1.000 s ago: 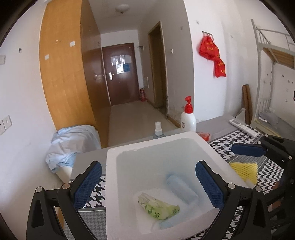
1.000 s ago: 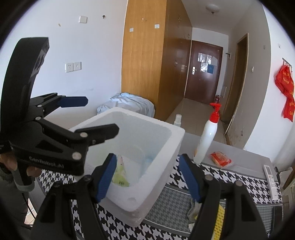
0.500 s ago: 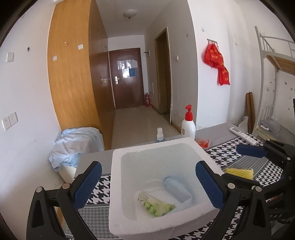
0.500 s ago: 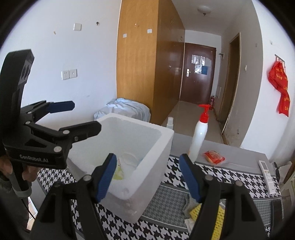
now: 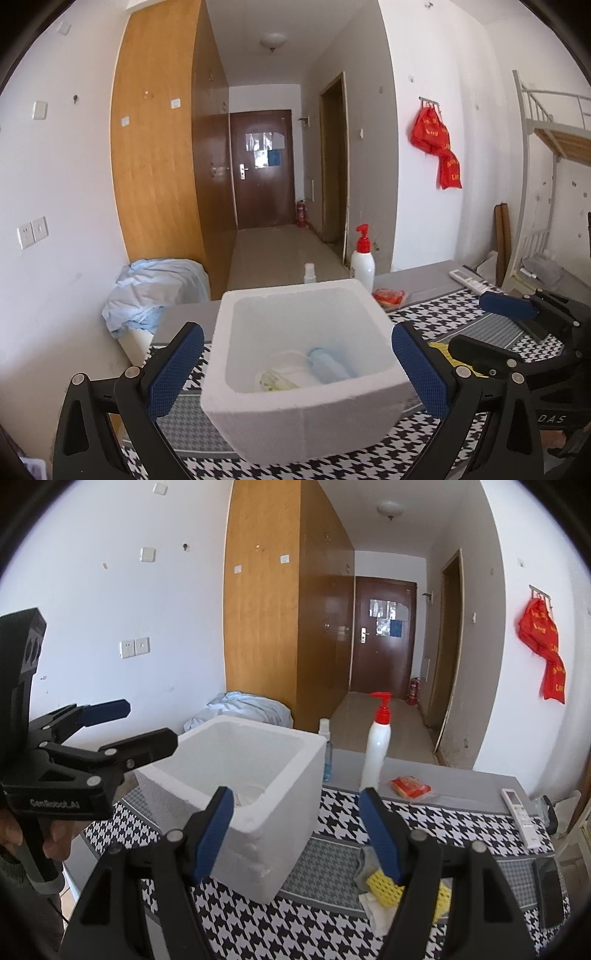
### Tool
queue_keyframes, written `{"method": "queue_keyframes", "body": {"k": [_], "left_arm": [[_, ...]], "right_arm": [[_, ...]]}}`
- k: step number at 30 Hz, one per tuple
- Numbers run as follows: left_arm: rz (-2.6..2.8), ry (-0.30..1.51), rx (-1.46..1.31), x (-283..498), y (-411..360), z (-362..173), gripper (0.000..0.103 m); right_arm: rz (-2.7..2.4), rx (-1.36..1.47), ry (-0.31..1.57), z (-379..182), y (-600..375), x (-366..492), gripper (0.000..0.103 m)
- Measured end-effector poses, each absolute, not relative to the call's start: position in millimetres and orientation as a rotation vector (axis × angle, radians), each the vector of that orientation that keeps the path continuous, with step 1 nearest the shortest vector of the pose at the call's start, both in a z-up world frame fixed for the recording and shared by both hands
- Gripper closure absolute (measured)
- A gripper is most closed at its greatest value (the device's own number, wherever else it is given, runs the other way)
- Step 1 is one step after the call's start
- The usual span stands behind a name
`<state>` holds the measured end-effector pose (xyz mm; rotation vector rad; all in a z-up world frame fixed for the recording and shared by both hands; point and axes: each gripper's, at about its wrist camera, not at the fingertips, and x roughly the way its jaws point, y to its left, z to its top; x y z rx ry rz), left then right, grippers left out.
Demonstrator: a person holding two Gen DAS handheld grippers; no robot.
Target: Organize soft objects
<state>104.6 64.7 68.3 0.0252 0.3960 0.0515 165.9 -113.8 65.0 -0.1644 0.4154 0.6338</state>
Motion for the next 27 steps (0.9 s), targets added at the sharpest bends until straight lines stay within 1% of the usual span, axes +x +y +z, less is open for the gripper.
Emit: {"method": "queue_keyframes", "body": {"k": [11, 27], "left_arm": [[0.016, 0.340, 0.021, 76, 45, 71, 0.001], [-0.021, 0.282, 0.001, 46, 18, 60, 0.001]], "right_arm": [[0.593, -0.137, 0.378, 70, -141, 145, 0.029], [0.524, -0.104, 0.377, 57, -175, 130, 0.028]]}}
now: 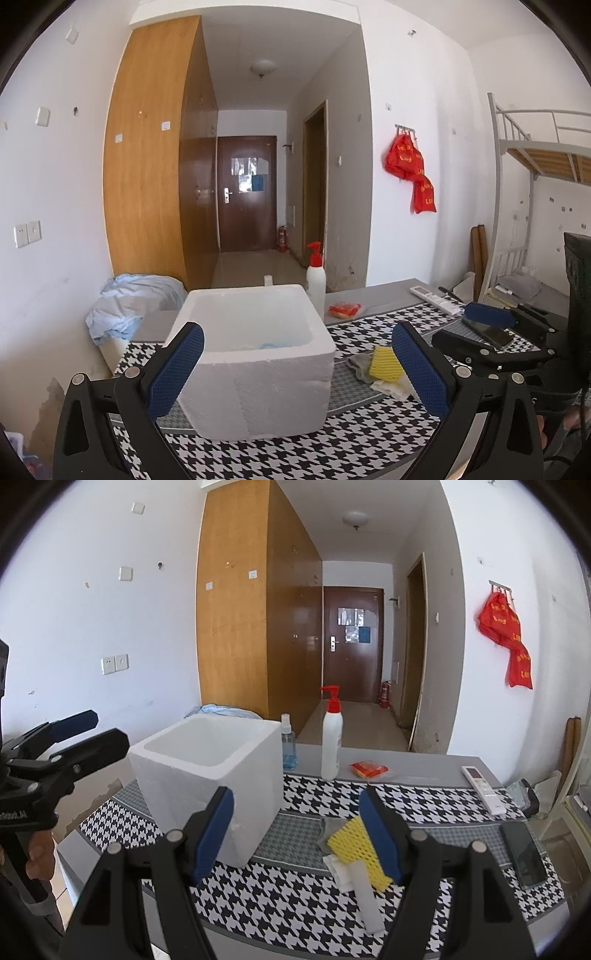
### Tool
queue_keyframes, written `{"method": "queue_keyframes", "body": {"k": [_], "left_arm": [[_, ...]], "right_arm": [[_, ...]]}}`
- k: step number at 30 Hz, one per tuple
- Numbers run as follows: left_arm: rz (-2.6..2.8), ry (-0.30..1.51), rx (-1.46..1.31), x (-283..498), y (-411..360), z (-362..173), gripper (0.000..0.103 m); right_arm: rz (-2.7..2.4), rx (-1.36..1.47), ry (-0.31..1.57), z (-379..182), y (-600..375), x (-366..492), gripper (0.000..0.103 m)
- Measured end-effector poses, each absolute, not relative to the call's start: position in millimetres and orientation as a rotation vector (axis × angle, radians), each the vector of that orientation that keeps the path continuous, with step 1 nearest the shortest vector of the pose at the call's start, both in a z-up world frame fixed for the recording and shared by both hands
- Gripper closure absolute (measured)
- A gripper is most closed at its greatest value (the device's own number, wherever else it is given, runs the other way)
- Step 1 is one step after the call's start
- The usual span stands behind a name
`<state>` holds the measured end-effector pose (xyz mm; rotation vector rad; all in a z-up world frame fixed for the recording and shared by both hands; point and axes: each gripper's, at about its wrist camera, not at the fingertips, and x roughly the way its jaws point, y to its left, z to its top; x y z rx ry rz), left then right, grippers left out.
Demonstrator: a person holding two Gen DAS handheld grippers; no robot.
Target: Organize soft objects
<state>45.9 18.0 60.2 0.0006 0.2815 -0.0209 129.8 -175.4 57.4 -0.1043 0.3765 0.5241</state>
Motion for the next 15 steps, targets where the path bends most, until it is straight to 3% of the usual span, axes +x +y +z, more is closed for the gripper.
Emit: {"method": "queue_keyframes", "body": {"k": [10, 12, 15], "left_arm": [[-0.044, 0.265, -0.010, 41, 9, 47, 0.001], [-0.039, 0.263, -0.012, 41, 7, 43, 0.001], [-0.038, 0.266, -0.009, 43, 1, 39, 0.001]], "right_arm": [[0.511, -0.080, 0.369, 47, -190, 126, 0.027], [0.504, -0.072, 0.370, 44, -193, 127, 0.018], [0.500, -0.065, 0.346, 43, -198, 124, 0.012]]}}
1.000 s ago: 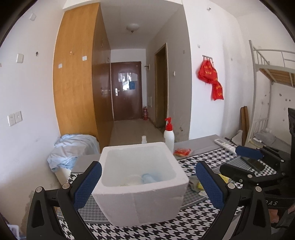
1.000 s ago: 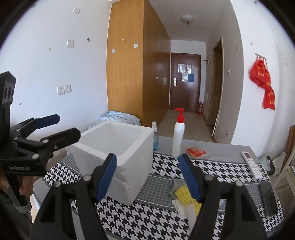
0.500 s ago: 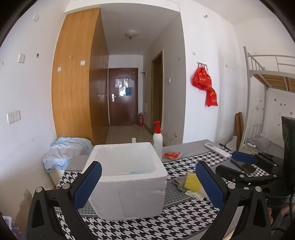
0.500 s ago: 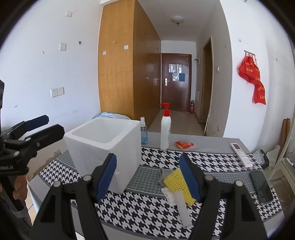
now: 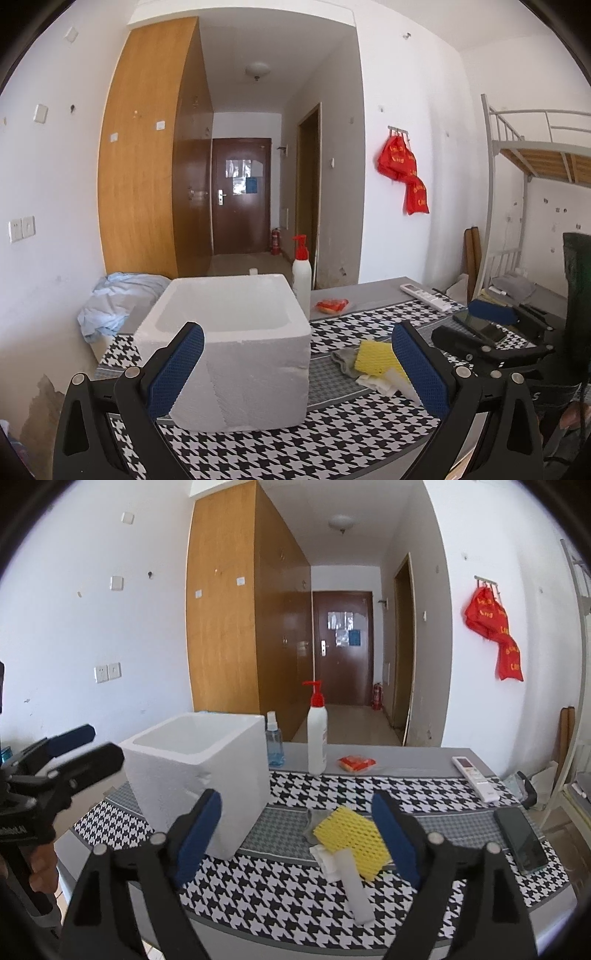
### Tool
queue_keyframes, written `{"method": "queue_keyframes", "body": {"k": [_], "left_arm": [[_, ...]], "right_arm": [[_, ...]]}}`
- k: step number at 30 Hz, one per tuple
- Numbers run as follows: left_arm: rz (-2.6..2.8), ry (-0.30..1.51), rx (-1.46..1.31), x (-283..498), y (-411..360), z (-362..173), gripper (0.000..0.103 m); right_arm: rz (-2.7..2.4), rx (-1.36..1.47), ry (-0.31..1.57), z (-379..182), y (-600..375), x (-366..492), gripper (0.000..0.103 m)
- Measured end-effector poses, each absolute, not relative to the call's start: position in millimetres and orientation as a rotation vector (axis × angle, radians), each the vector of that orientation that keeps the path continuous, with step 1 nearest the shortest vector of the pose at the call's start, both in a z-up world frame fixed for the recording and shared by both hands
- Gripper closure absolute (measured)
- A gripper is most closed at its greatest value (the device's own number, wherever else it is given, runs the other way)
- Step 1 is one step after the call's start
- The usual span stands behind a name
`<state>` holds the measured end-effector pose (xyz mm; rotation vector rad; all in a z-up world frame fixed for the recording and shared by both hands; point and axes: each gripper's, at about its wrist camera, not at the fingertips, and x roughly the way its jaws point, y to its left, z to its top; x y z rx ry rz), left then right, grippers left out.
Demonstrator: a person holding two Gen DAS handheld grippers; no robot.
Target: Organize soft objects
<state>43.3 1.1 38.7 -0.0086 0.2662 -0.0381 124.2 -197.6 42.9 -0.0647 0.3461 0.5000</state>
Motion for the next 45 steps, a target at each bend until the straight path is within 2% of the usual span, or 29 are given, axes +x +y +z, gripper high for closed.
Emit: {"method": "queue_keyframes", "body": {"k": [2, 6, 45], "left_arm": [[-0.038, 0.272, -0.005, 45, -2, 35, 0.001], [-0.049, 0.283, -0.011, 49, -8, 28, 0.001], [-0.123, 0.366, 0.004, 88, -53, -28, 0.001]], "right_arm": [[0.498, -0.053, 0.346, 42, -201, 124, 0.008], [0.483, -0.045, 0.343, 39, -206, 127, 0.007], [0.386, -0.104, 0.476, -22, -257, 154, 0.007]]}}
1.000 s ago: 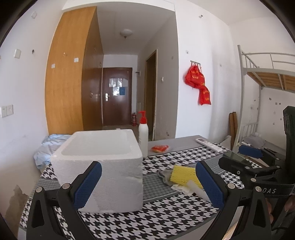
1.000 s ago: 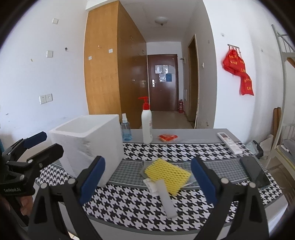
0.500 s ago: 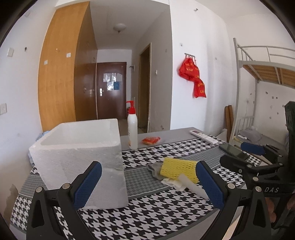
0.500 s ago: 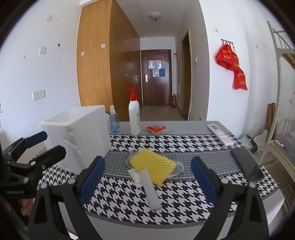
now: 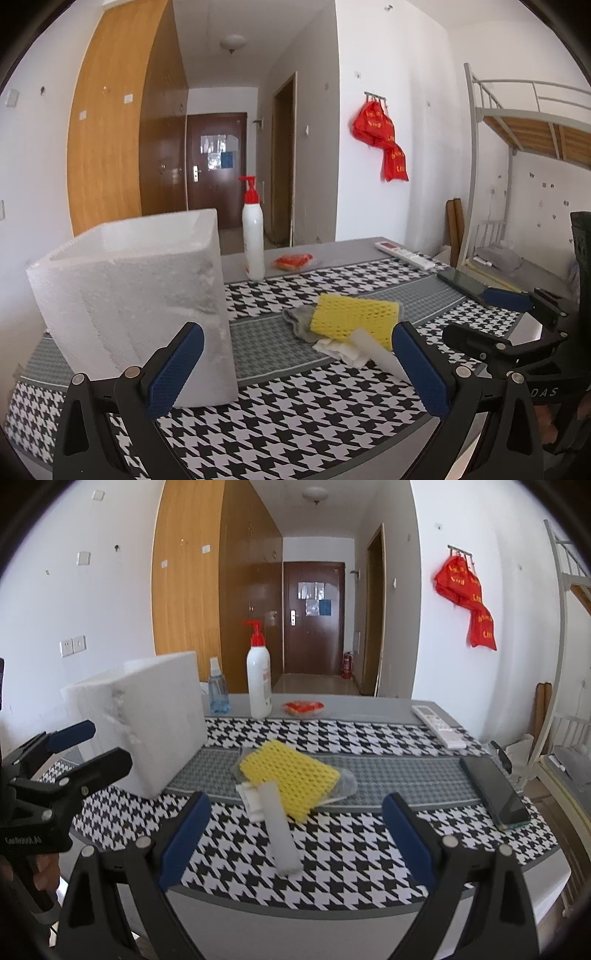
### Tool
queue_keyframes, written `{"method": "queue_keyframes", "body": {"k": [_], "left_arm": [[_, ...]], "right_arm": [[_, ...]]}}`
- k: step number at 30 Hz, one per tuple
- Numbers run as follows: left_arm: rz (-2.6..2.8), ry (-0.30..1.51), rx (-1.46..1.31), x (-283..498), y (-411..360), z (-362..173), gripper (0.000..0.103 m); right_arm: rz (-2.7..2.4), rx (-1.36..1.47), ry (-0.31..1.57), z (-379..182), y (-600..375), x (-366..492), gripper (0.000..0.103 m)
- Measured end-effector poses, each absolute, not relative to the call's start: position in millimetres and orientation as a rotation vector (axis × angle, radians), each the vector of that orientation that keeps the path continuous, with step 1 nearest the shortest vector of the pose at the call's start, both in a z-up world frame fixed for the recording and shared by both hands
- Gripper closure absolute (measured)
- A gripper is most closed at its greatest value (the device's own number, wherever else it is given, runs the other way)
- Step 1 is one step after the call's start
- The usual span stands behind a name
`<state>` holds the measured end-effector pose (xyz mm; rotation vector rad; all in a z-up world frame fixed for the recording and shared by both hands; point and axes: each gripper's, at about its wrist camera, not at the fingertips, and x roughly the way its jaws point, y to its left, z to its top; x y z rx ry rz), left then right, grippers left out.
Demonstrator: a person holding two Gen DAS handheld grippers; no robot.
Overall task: Organize soft objects
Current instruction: 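Move the right gripper onto the white tube and close on it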
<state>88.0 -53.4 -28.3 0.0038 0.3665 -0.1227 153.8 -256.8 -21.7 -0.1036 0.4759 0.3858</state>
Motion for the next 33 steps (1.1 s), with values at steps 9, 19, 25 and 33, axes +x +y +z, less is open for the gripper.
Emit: {"method": "queue_keyframes", "body": {"k": [9, 19, 25, 33], "left_arm": [[-0.123, 0.405, 0.006, 99, -55, -40, 0.001], [-0.124, 0.464, 0.004, 110, -58, -60, 0.001], [-0.118, 0.487, -0.008, 113, -57, -65, 0.001], [-0.115, 0.510, 0.002, 120, -63, -69, 0.001]], "right_arm": [[0.417, -0.120, 0.539, -46, -253, 168, 0.007], [0.431, -0.147, 0.608, -69, -249, 180, 0.011], [0.445, -0.171, 0.648, -79, -243, 189, 0.026], [0.460, -0.174, 0.700, -91, -240, 199, 0.042]]}}
